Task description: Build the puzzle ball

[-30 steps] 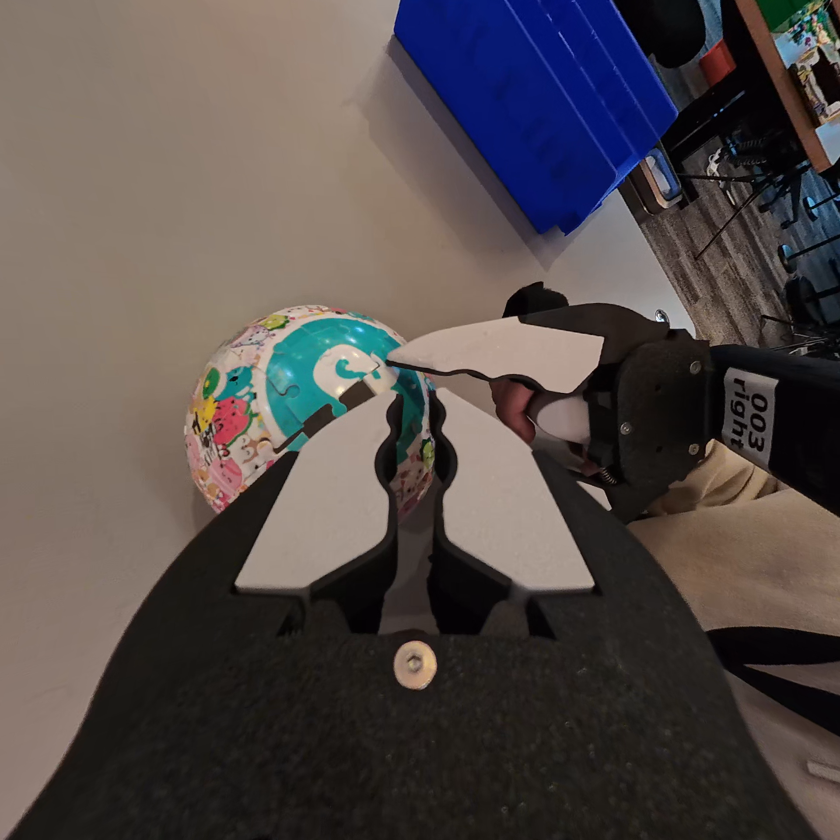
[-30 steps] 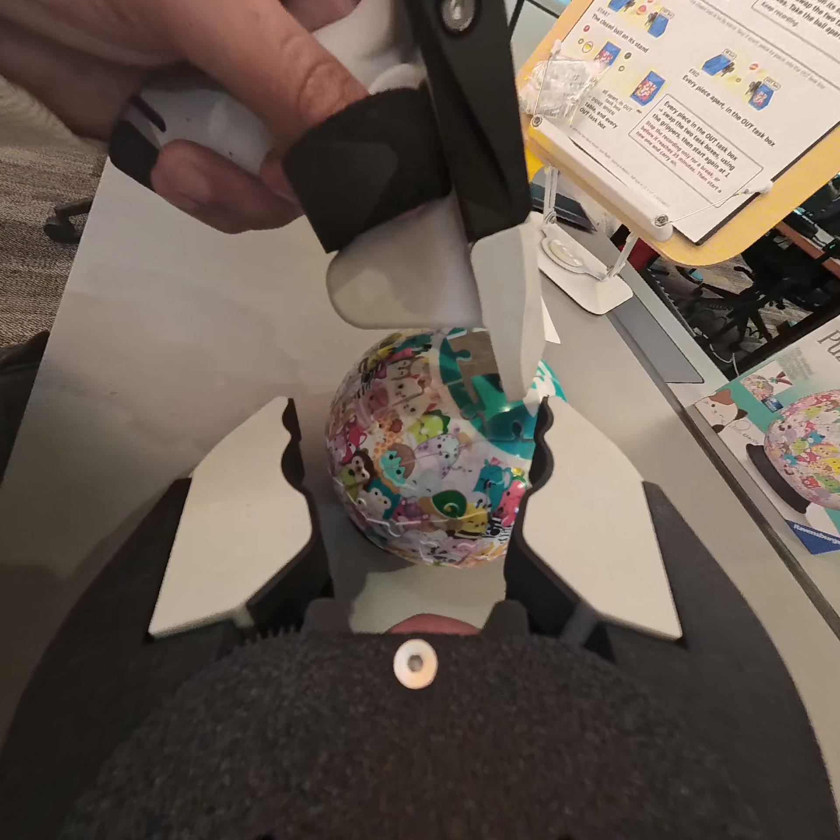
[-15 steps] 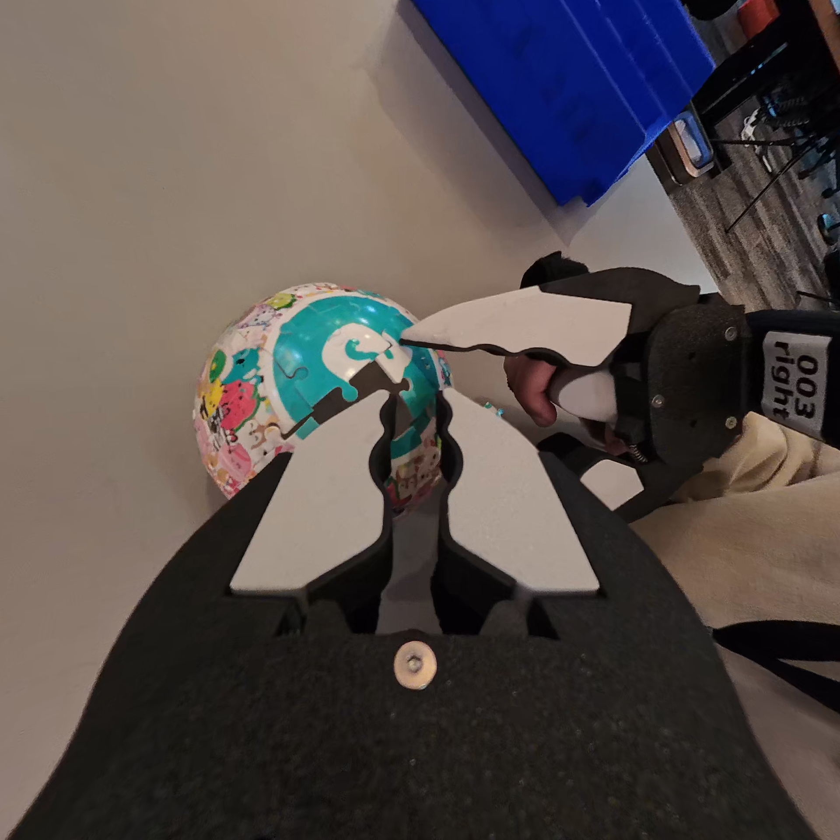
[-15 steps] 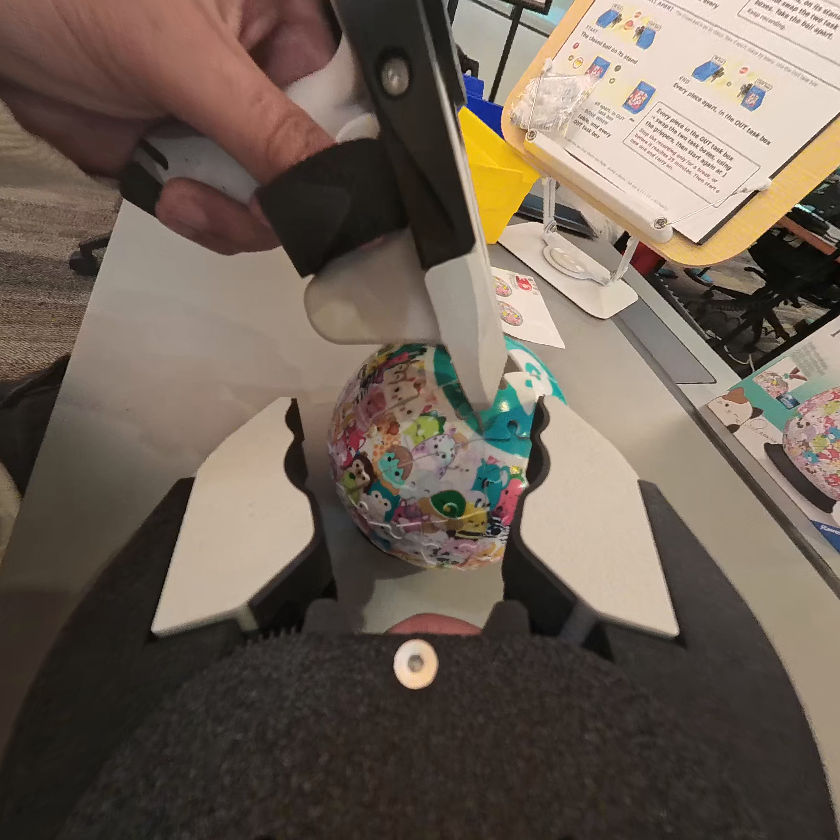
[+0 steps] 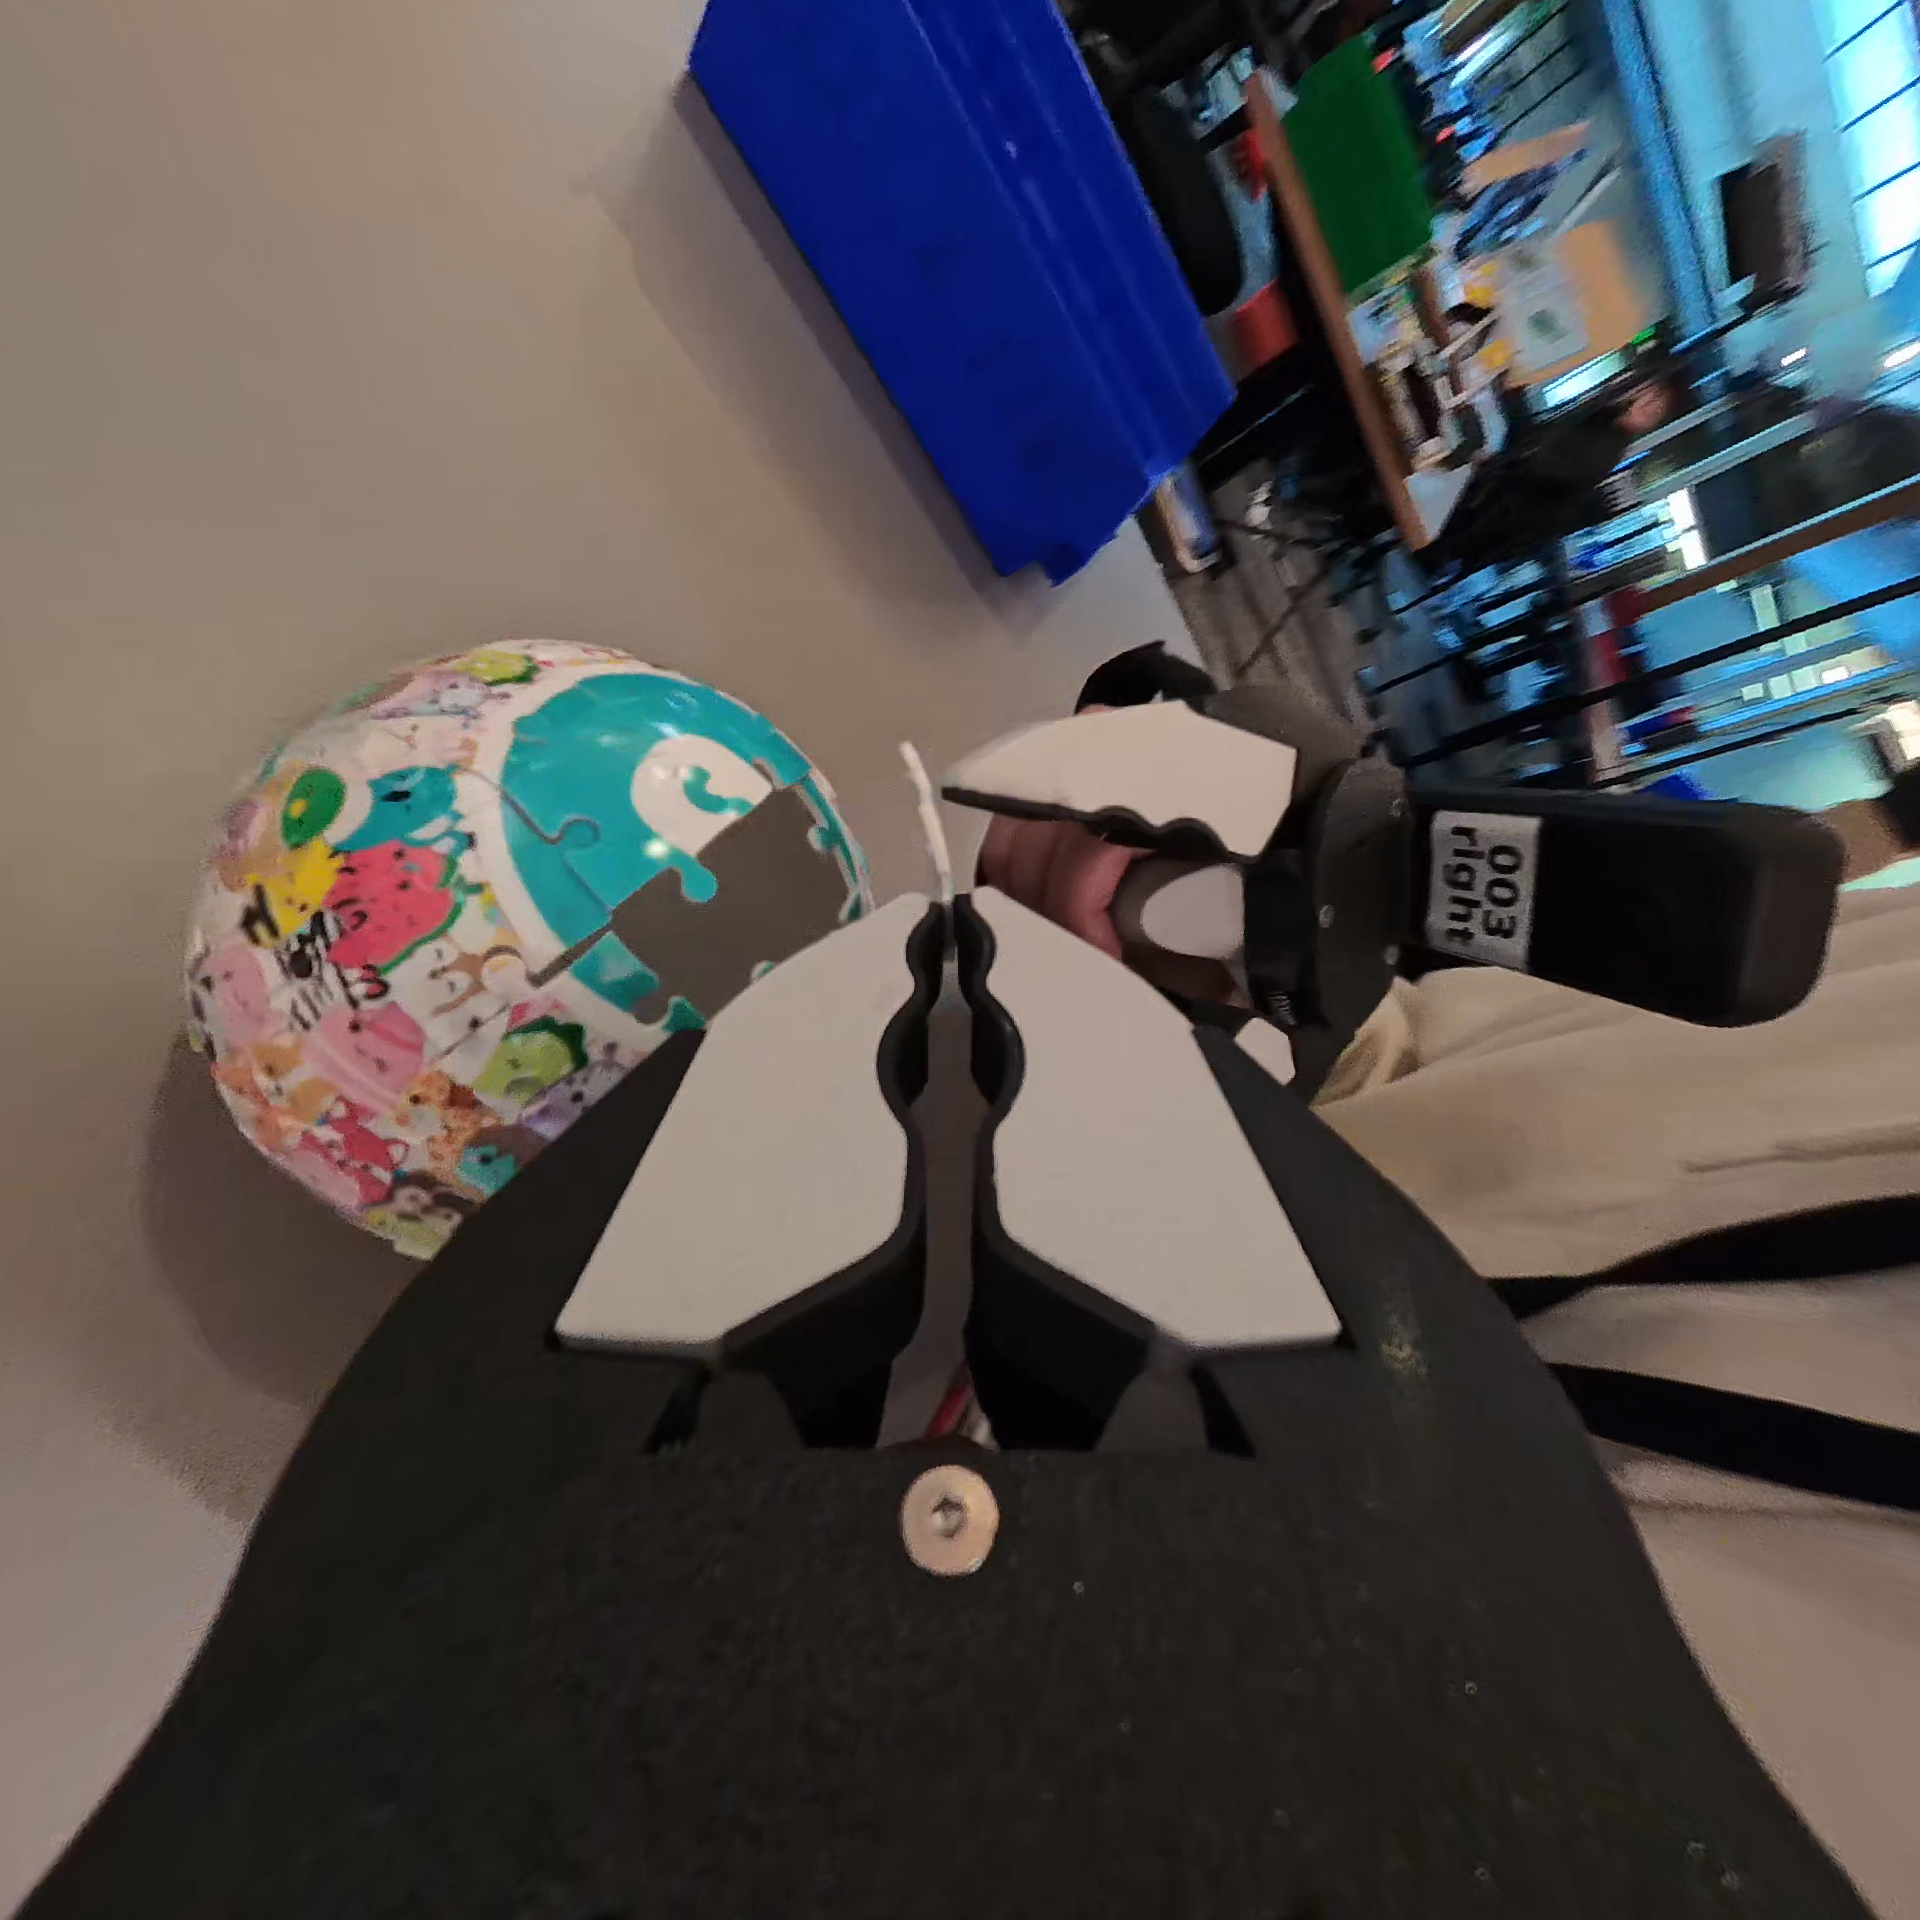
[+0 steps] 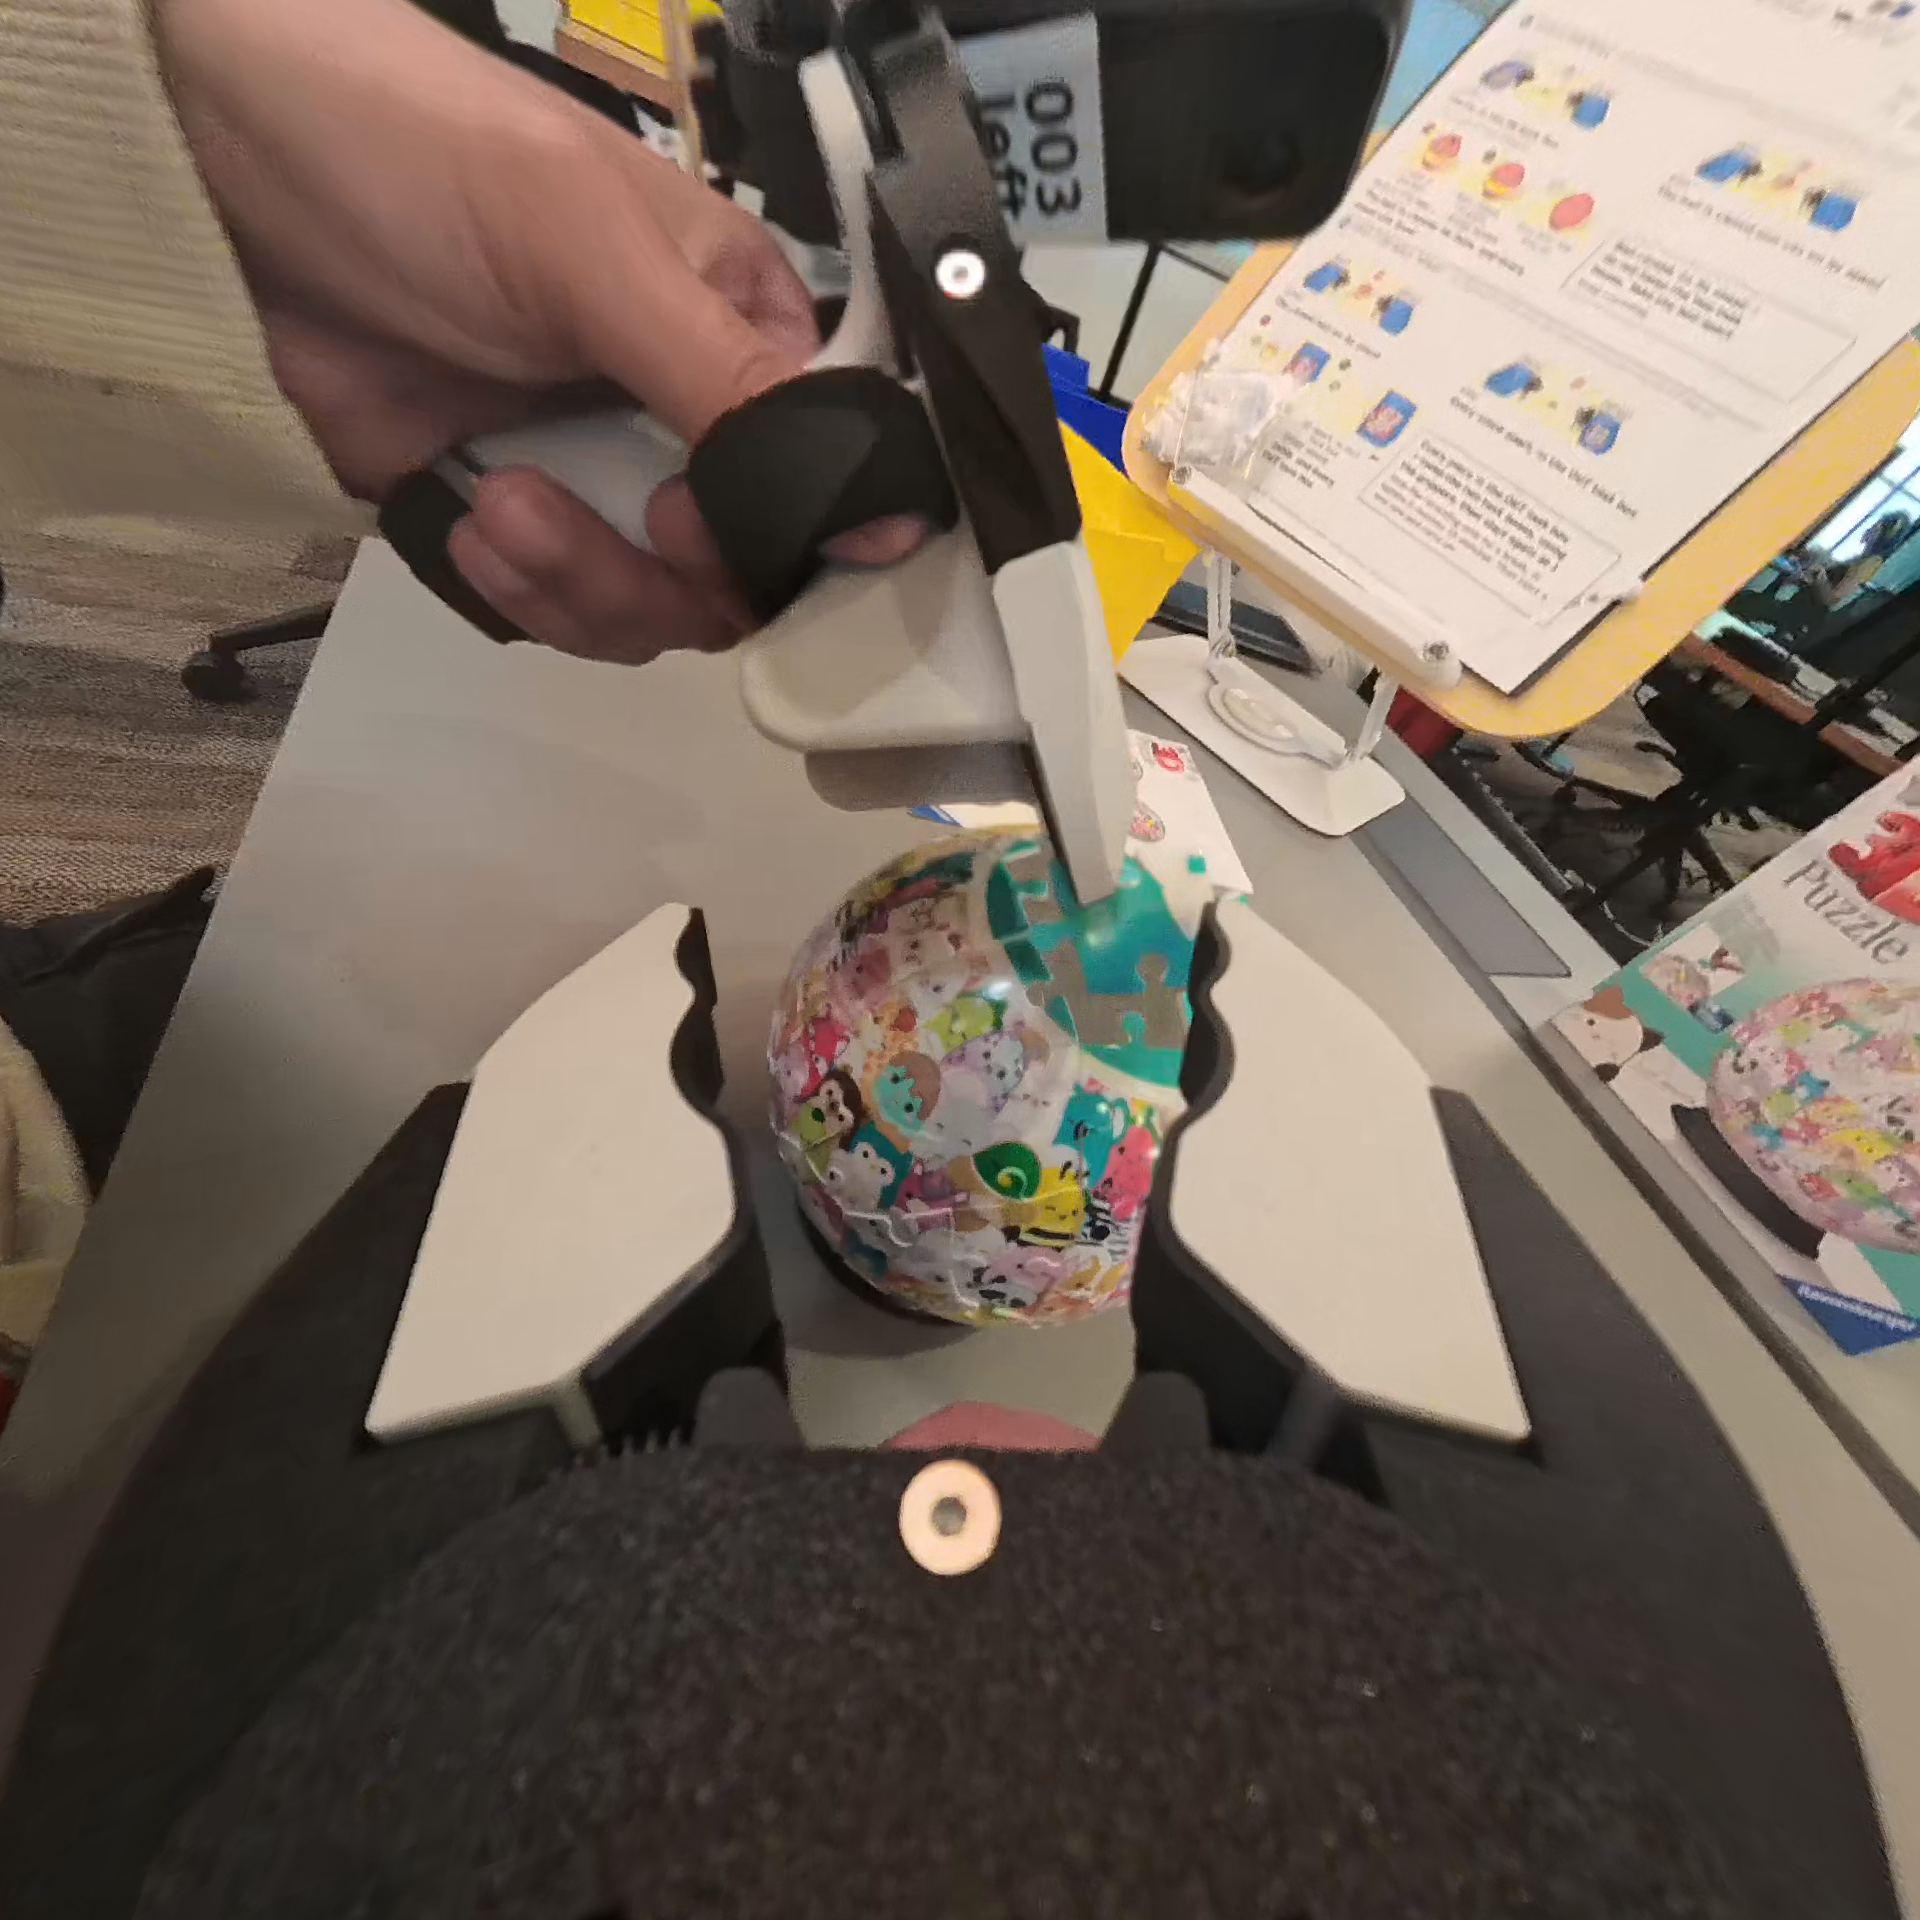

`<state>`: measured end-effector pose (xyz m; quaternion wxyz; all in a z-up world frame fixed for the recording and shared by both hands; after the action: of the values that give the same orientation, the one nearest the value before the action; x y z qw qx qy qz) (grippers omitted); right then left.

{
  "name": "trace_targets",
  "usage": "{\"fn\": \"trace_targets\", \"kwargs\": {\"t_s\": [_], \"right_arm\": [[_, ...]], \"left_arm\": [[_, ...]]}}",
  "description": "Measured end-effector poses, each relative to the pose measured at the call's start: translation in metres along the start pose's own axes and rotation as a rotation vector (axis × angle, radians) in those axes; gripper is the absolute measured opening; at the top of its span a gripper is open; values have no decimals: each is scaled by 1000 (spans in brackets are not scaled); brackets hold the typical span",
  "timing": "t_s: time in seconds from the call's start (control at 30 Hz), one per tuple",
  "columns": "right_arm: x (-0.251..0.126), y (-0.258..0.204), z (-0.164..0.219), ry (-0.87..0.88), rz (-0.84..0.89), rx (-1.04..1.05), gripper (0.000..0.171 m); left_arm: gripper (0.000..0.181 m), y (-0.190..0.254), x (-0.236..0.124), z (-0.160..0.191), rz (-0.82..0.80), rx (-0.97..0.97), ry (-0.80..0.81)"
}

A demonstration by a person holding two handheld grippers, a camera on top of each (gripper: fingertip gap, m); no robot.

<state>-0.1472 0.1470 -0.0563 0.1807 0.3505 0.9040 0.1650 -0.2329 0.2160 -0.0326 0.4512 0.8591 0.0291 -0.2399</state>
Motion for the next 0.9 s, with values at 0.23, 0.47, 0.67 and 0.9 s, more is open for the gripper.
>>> {"fn": "trace_targets", "kwargs": {"t_s": [0.23, 0.47, 0.67, 0.9], "right_arm": [[12, -3, -3, -42, -7, -17, 87], [3, 25, -22, 146, -128, 391, 48], [15, 15, -27, 233, -311, 801, 21], [20, -5, -41, 343, -285, 979, 0]], "left_arm": [[2, -17, -25, -2, 184, -167, -10], [2, -10, -45, -5, 297, -46, 30], [1, 5, -57, 6, 524, 6, 249], [1, 6, -55, 34, 625, -53, 402]]}}
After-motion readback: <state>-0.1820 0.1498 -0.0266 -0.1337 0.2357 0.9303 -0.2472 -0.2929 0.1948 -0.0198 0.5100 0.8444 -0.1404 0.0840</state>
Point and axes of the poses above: each gripper's, where its closed fingertips meet, x out along the fingers, z out of its underside, y = z × x across the jaws, the point moved 7 cm from there along -x, back along the fingers, and after that the axes turned 6 degrees about -x, right-handed, at the moved point
